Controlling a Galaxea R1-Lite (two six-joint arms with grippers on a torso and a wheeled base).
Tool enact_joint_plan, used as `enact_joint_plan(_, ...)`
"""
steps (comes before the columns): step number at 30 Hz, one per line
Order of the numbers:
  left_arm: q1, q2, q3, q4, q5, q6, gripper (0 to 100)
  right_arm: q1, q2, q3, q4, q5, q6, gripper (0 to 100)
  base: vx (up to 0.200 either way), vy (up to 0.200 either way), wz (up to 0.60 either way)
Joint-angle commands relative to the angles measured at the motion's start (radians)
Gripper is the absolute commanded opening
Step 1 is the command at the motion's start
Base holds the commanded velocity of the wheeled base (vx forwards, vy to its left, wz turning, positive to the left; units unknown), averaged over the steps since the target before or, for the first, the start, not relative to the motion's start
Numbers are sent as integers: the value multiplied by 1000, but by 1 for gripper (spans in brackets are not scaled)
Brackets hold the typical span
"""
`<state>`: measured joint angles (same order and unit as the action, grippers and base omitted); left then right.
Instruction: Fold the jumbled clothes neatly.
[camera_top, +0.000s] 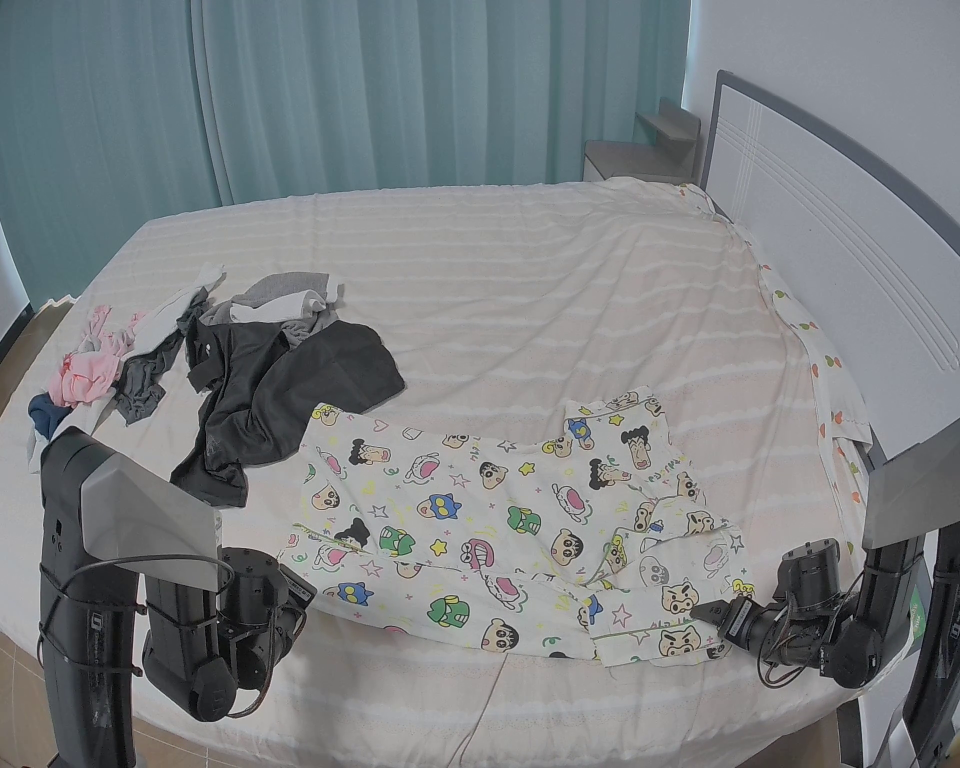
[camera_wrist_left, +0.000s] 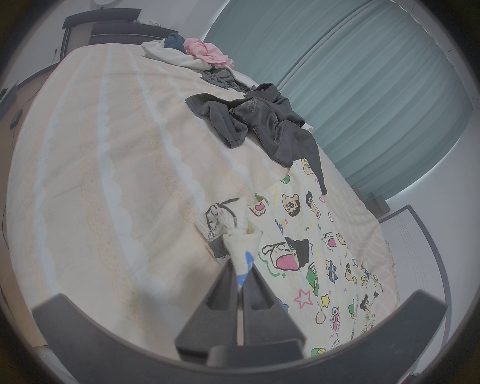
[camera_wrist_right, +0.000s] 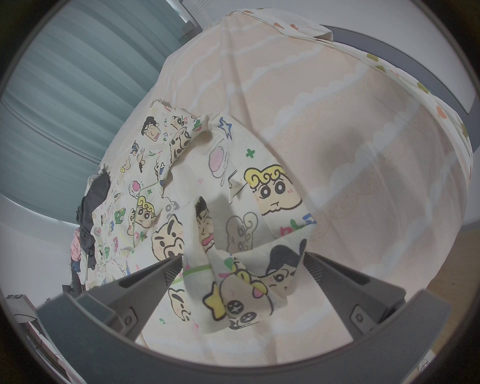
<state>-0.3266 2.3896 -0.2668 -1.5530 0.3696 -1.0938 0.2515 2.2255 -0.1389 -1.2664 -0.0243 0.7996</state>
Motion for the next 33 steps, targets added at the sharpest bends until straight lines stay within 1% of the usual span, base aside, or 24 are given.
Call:
enact_joint_plan(1, 0, 2, 0, -18, 0, 0, 0, 25, 32, -19, -1, -16, 0, 100, 0, 0, 0)
enact_joint_plan(8, 1, 2, 1, -18, 0, 0, 0, 42, 52, -68, 7, -43, -2, 100, 0, 0, 0)
enact_joint_plan(16, 1, 3, 1, -18, 0, 0, 0, 42, 75, -96, 1, -54, -2, 100, 0, 0, 0)
enact_joint_plan(17, 1, 3, 1, -18, 0, 0, 0, 42, 77, -100, 1, -59, -2, 0, 0, 0, 0)
enact_joint_plan(25, -2, 25, 1, -18, 0, 3, 0, 65, 72, -99, -1, -91, -5, 0, 0, 0, 0)
enact_joint_plan(31, -6, 33, 3, -18, 2, 46, 0, 68, 62, -93, -2, -95, -5, 0, 0, 0, 0)
enact_joint_plan(33, -23, 31, 24, -18, 2, 66, 0, 66, 42, -74, -2, -94, -8, 0, 0, 0, 0)
